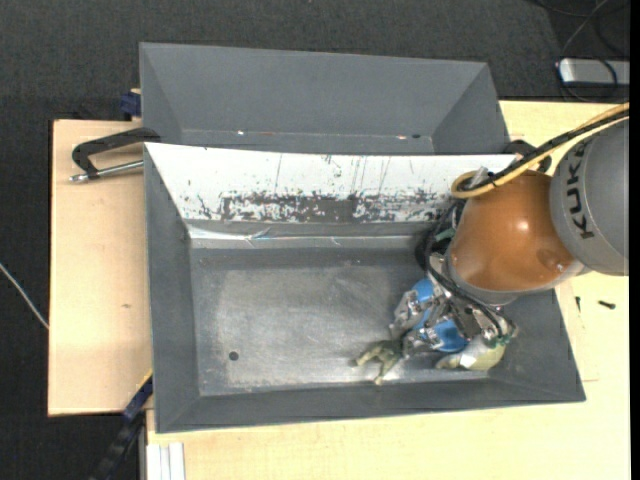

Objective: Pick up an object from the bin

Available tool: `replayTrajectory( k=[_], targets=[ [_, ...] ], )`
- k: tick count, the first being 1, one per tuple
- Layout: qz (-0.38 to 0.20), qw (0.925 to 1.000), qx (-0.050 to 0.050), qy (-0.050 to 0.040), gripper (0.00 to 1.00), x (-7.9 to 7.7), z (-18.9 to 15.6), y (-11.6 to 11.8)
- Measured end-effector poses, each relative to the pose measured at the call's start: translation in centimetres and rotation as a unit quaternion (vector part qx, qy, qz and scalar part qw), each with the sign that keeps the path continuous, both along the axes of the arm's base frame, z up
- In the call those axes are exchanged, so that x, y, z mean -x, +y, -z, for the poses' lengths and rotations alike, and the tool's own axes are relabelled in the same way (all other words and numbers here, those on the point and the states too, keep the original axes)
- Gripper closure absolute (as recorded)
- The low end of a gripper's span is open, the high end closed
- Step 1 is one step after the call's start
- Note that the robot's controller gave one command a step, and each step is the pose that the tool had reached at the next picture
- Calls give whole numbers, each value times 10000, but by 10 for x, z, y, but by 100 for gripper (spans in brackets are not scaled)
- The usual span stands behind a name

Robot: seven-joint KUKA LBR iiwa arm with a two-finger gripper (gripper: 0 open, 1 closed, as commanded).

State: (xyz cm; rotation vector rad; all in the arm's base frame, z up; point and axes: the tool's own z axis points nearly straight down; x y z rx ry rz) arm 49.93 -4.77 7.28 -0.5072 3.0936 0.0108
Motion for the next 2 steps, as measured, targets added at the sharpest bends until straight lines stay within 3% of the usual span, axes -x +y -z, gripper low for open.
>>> replayTrajectory(
  k=[1,2],
  targets=[
    [-8,10000,21,8,100,-1,-14,3],
    [-5,10000,38,-33,100,-3,-91,3]
  ],
)
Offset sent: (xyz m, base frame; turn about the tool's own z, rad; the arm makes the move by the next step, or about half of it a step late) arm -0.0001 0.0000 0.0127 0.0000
